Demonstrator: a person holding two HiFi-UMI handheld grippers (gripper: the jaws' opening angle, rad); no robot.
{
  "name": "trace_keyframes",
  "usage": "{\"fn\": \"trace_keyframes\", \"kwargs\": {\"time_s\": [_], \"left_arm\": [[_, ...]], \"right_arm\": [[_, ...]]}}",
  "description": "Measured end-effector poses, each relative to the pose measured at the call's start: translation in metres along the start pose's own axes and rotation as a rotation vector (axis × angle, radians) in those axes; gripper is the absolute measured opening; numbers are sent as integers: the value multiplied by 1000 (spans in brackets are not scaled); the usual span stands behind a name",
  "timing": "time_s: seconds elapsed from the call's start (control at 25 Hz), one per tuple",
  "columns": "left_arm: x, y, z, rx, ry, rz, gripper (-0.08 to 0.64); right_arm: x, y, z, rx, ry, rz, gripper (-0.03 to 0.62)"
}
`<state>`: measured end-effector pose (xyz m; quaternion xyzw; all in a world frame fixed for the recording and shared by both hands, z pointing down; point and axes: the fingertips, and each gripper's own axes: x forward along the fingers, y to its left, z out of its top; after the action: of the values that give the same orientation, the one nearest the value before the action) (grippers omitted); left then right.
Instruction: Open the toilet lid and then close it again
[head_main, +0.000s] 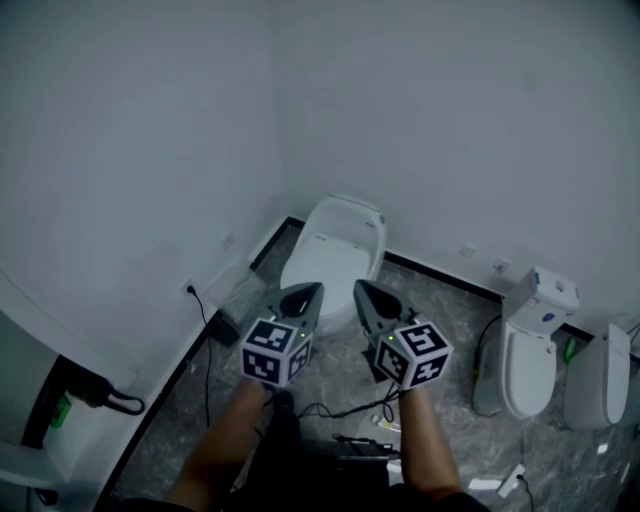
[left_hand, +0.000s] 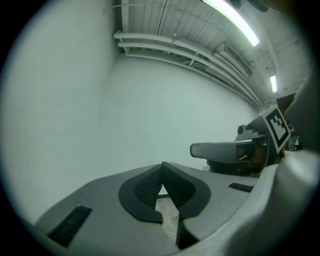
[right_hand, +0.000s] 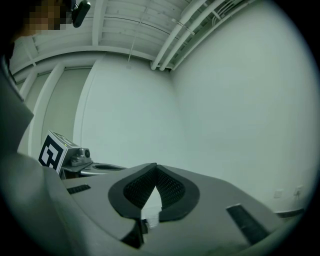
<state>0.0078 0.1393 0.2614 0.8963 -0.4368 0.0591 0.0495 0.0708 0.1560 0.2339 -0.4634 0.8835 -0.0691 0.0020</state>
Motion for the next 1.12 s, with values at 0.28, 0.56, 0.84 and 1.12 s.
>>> {"fn": "trace_keyframes", "kwargs": {"time_s": [0.28,0.56,0.84,1.12], "left_arm": [[26,37,-12,-29,22,-37,6],[56,91,-16,-51,34,-84,6],[84,129,-30,-51,77,-146,7],[100,149,-50,-56,119,-190,8]], "right_arm": [[41,-14,-13,10,42,-27,11],[97,-28,-24,26,84,-73,11],[137,-46,-27,45,107,-151,11],[156,-61,-49,93,129,-220,11]]}}
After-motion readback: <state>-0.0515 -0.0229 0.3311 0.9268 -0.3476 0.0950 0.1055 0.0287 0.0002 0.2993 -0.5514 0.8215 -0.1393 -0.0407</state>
